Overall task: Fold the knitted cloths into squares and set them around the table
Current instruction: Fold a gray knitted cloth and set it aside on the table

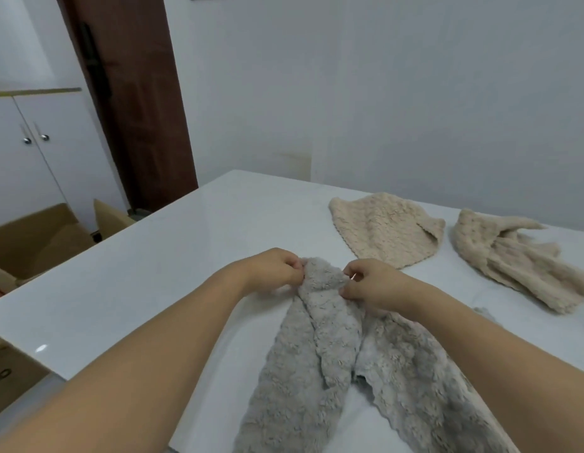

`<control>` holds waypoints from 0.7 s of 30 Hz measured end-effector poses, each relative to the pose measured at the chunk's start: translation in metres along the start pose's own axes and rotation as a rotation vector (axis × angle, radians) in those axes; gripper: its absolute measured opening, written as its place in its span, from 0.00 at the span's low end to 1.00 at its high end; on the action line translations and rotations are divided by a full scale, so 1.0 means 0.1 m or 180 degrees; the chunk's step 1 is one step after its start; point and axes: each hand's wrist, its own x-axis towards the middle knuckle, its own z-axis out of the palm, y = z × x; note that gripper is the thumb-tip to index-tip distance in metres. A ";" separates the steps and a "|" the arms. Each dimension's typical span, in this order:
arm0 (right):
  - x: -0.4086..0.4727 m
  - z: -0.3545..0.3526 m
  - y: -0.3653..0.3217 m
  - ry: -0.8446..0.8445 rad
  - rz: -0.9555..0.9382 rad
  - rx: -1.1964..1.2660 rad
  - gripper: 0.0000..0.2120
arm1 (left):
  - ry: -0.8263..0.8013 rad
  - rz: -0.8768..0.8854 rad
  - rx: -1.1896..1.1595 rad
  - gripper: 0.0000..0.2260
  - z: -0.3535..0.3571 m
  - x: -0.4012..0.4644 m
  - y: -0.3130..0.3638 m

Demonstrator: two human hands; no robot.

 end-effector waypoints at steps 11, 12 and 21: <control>0.04 0.04 -0.26 0.0494 -0.0844 -0.0058 0.04 | 0.0099 0.0160 -0.0773 0.08 -0.24 -0.23 -0.06; 0.01 0.02 -0.29 0.0527 -0.0877 -0.0093 0.04 | 0.0073 0.0202 -0.0744 0.07 -0.27 -0.28 -0.04; -0.35 -0.37 -0.86 0.1091 -0.1090 -0.0014 0.03 | 0.0523 0.0415 -0.0736 0.08 -0.62 -0.74 0.39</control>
